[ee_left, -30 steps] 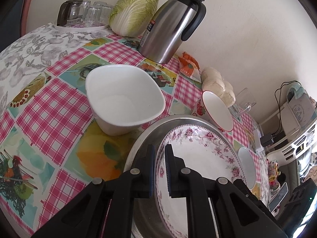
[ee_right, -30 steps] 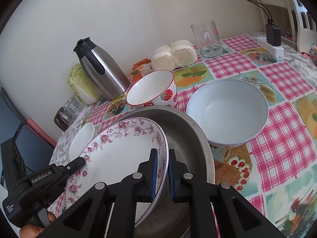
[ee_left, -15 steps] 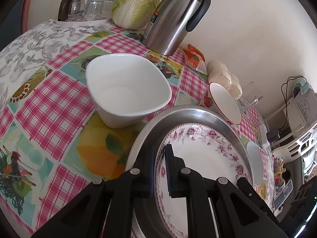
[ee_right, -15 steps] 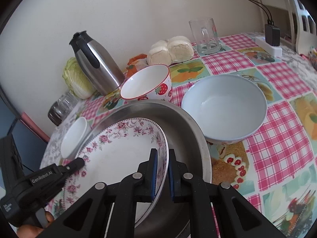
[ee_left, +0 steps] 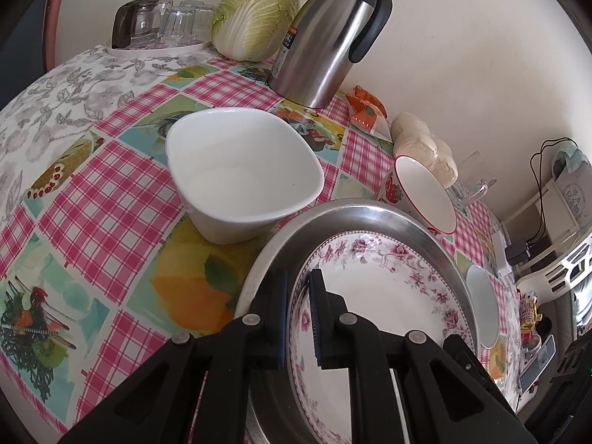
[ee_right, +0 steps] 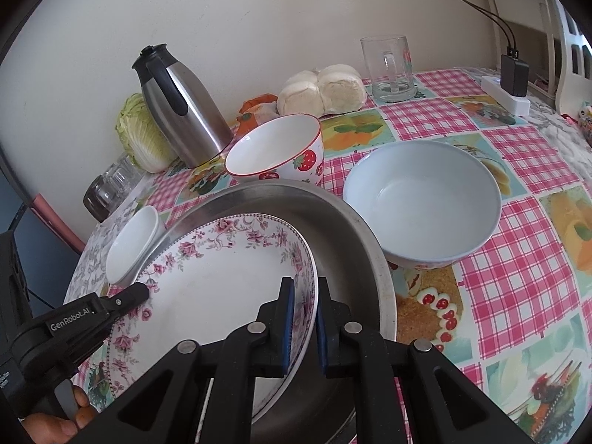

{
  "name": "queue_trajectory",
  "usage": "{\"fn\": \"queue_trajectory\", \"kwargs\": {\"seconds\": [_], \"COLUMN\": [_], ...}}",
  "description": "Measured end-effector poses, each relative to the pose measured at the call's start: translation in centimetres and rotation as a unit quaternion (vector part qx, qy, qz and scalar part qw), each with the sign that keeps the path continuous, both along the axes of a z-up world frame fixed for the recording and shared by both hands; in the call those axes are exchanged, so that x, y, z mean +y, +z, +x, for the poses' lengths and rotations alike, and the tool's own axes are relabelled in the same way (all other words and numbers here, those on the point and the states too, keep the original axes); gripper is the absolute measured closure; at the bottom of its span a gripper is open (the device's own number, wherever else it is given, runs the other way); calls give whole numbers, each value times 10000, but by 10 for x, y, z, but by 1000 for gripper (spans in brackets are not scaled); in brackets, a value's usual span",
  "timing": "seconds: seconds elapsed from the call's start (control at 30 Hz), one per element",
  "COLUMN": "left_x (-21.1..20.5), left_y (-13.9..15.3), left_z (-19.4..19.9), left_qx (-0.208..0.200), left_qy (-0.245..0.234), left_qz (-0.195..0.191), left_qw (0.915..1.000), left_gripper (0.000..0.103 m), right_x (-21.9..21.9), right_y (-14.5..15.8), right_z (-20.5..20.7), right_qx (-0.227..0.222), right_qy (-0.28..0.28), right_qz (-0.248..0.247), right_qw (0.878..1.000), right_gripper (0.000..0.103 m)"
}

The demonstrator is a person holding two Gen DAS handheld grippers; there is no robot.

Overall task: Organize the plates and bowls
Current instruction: 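Lower the floral plate into the steel basin and open both grippers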

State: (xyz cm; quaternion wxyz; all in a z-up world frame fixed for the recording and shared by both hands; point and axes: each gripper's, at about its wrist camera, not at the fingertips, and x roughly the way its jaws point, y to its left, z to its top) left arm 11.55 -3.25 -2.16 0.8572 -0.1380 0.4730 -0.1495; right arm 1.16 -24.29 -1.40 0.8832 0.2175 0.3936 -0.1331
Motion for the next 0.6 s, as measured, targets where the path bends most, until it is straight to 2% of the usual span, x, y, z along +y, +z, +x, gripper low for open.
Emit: {"fn": "queue_trajectory", "kwargs": {"seconds": [0.2, 0.27, 0.3, 0.33, 0.37, 0.43, 0.5, 0.6], "left_x": [-6, -10, -13, -15, -17, -20, -21, -19], "left_y": [0, -3, -2, 0, 4, 11, 17, 21], "left_z": [0, 1, 1, -1, -2, -6, -9, -9], "left_qx": [-21, 133, 151, 106, 43, -101, -212, -175], "left_qy": [-118, -260, -324, -409, -468, -480, -500, -515], "left_qz": [235, 274, 269, 230, 182, 259, 373, 303], "left_qw": [9997, 9992, 9990, 9988, 9987, 9985, 9978, 9981], "left_gripper": [90, 80, 77, 66, 56, 48, 48, 47], "right_x": [6, 6, 7, 7, 8, 9, 7, 1], "right_y": [1, 2, 4, 7, 10, 14, 17, 20], "right_z": [4, 5, 5, 3, 2, 1, -1, -5], "right_qx": [209, 259, 257, 196, 115, 78, 52, 19], "right_qy": [69, 76, 84, 87, 119, 95, 40, -28], "right_qz": [-240, -298, -345, -387, -371, -408, -426, -273], "right_qw": [9995, 9992, 9990, 9990, 9992, 9991, 9991, 9996], "right_gripper": [88, 81, 69, 58, 55, 50, 50, 50]}}
